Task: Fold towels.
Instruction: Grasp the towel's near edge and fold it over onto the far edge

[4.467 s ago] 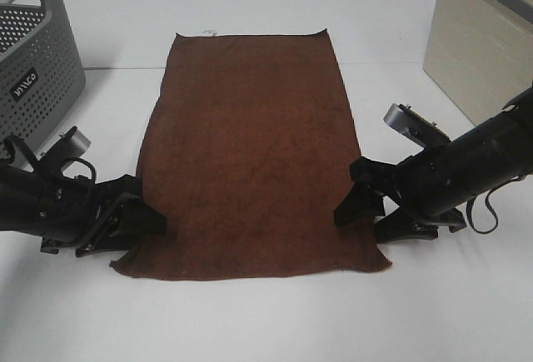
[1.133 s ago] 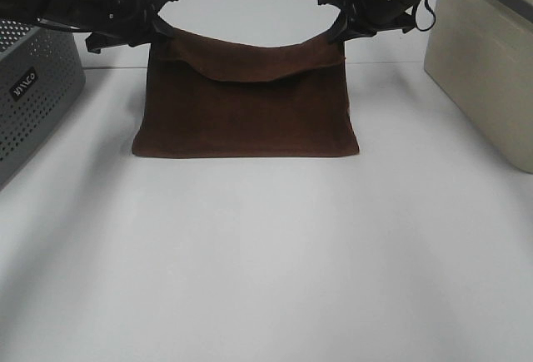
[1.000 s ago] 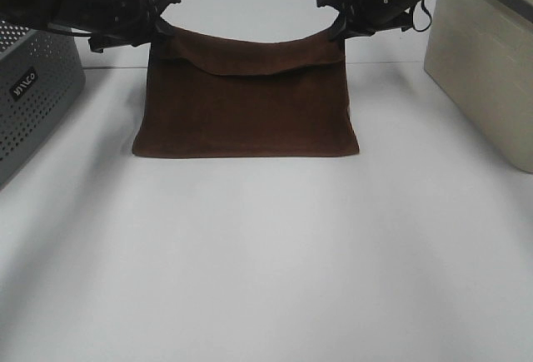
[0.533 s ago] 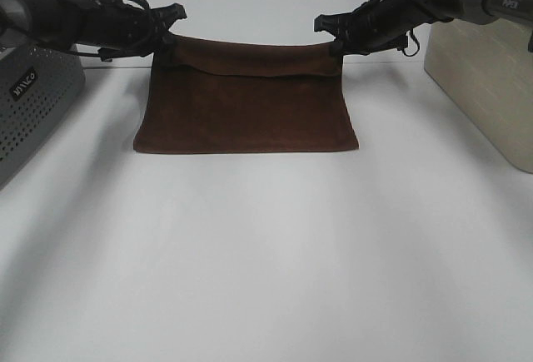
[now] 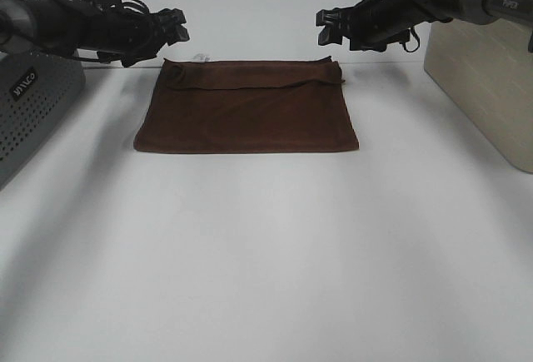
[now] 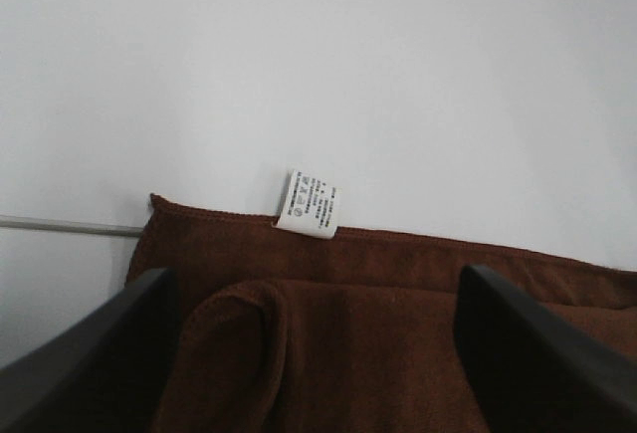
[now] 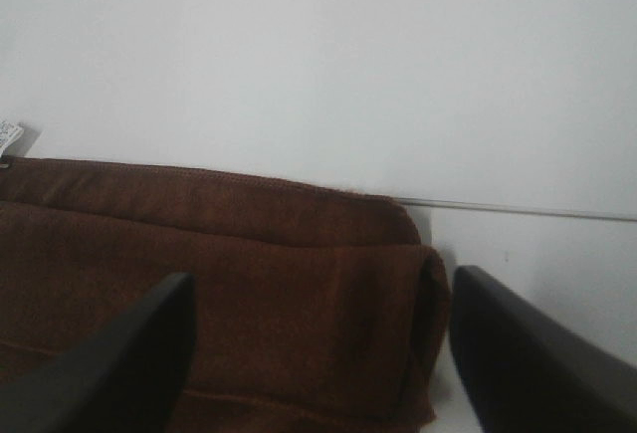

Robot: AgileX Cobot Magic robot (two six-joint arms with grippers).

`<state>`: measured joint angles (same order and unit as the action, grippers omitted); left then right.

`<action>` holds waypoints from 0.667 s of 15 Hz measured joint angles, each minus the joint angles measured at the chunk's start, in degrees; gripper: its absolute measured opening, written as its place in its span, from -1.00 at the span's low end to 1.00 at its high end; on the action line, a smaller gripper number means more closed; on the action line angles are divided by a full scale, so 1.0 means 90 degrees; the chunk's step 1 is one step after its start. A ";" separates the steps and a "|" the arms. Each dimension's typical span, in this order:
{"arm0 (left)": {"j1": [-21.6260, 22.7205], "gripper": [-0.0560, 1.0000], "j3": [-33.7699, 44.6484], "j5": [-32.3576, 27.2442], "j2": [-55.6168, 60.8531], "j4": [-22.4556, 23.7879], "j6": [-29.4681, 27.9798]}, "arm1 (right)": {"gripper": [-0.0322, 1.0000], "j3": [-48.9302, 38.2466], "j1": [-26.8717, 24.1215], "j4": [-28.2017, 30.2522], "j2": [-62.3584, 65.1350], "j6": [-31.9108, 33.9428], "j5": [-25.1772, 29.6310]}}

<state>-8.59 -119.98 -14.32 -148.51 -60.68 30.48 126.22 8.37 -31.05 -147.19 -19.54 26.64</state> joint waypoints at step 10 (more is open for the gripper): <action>0.0070 0.52 0.0000 -0.2642 0.0452 0.1598 -0.0789 | 0.62 0.0000 0.0000 0.0586 0.0567 0.0458 0.3062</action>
<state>-7.96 -119.98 -38.10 -144.44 -46.29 23.38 126.22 8.37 -25.78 -142.09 -15.41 54.20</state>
